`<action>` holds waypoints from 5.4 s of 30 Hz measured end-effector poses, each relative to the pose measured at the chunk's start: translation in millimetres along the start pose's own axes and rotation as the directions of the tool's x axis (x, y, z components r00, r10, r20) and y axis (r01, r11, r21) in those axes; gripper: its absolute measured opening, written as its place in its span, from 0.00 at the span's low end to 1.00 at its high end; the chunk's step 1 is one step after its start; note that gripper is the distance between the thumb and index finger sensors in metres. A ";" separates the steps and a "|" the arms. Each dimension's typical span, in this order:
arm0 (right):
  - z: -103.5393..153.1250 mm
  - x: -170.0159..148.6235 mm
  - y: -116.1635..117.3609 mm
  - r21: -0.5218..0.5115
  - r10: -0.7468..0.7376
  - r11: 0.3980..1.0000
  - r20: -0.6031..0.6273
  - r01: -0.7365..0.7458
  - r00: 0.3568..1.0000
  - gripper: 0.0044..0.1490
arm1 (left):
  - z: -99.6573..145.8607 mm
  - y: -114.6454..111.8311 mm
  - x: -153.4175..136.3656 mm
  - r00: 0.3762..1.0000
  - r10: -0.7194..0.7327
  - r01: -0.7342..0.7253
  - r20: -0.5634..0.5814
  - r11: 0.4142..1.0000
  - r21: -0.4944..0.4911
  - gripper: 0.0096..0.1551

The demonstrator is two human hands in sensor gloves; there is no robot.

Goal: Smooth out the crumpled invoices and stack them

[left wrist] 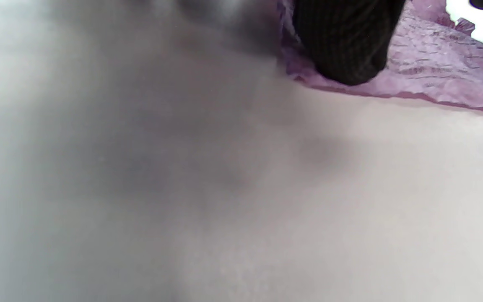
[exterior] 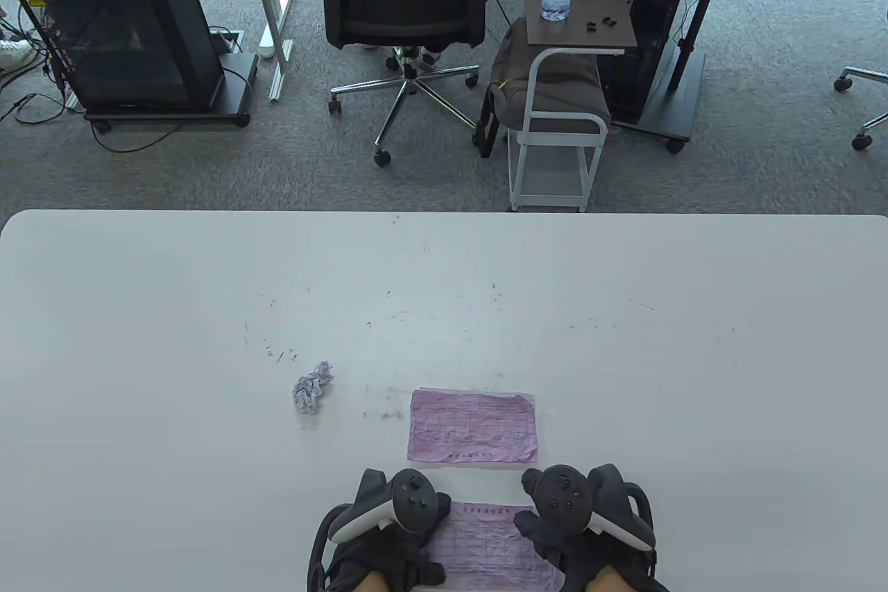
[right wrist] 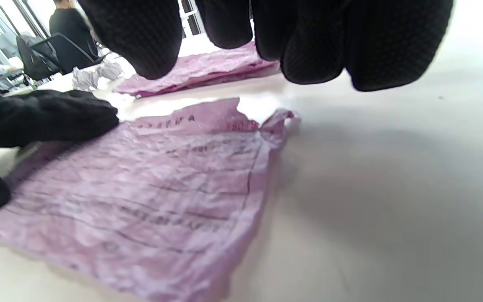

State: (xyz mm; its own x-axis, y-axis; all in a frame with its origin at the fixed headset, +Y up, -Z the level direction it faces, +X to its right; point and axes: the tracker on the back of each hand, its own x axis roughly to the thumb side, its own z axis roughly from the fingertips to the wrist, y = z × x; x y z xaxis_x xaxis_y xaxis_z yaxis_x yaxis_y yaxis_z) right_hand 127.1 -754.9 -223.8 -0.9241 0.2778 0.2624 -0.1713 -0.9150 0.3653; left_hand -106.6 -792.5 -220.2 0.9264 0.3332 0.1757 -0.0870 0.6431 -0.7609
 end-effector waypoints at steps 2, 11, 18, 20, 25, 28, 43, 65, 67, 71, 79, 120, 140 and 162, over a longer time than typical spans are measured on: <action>-3.9 2.1 8.1 0.027 0.020 0.999 -0.012 -0.020 1.000 0.44 | 0.0 -0.1 0.0 1.000 -0.001 0.001 0.000 1.000 0.000 0.51; -7.6 7.7 18.9 -0.028 0.120 0.992 -0.023 -0.121 0.993 0.39 | -0.3 -0.3 0.2 1.000 -0.001 0.001 0.005 1.000 0.001 0.51; -4.9 7.7 14.4 -0.086 0.057 0.995 -0.003 -0.057 0.998 0.23 | -0.3 -0.5 0.2 1.000 -0.002 0.002 0.007 1.000 0.004 0.51; -4.2 5.3 10.8 -0.075 -0.017 0.997 0.010 0.017 1.000 0.23 | -0.3 -0.5 0.0 1.000 -0.004 0.004 0.007 1.000 0.003 0.51; -0.3 -2.0 0.0 -0.091 -0.285 0.951 0.107 0.295 0.952 0.24 | -0.8 -0.9 0.6 1.000 -0.003 0.003 0.005 1.000 -0.001 0.51; -0.5 -1.4 -0.8 -0.110 -0.339 0.928 0.145 0.356 0.929 0.25 | -0.7 -0.7 0.8 1.000 -0.005 0.005 0.006 1.000 -0.002 0.51; 30.6 28.0 -43.5 -0.426 0.084 0.904 0.235 0.025 0.968 0.24 | 2.7 4.7 1.8 0.995 0.072 -0.075 0.064 0.996 0.047 0.54; 42.7 -21.7 -60.8 -0.435 -0.478 0.662 0.382 0.610 0.791 0.24 | 6.1 14.2 -24.4 0.271 0.782 -0.906 0.562 0.403 -0.125 0.55; 39.2 -26.0 -57.4 -0.443 -0.482 0.671 0.349 0.595 0.804 0.24 | 9.0 16.8 -27.4 0.306 0.754 -0.903 0.581 0.423 -0.074 0.53; 34.9 -30.0 -52.4 -0.427 -0.500 0.689 0.303 0.585 0.811 0.25 | 16.1 23.0 -29.4 0.342 0.692 -0.905 0.636 0.424 0.026 0.46; 31.8 -27.4 -49.8 -0.346 -0.418 0.817 0.196 0.461 0.887 0.30 | 33.7 33.3 -9.8 0.688 0.398 -0.672 0.607 0.666 0.325 0.26; -127.2 11.4 -23.9 -0.070 0.366 0.920 -0.197 -0.385 0.910 0.38 | -57.6 76.6 -24.9 0.997 -0.007 -0.023 0.075 0.917 0.399 0.37; 24.3 19.4 -48.5 -0.281 0.255 0.926 -0.031 -0.253 0.967 0.56 | -15.6 103.8 -78.5 0.996 0.010 0.048 -0.089 0.780 0.624 0.39; 35.3 11.2 -36.2 -0.258 0.173 0.953 0.024 -0.161 0.985 0.54 | -4.6 87.0 -93.3 0.976 0.029 0.085 -0.216 0.860 0.503 0.23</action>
State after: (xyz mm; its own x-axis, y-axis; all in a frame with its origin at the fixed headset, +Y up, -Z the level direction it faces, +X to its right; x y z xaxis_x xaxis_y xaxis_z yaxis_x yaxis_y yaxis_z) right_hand 135.1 -708.3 -202.6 -0.9313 0.1228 0.3430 -0.1031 -0.9918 0.0751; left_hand -199.0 -770.9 -305.6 0.9806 0.1954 0.0146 -0.1801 0.9284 -0.3251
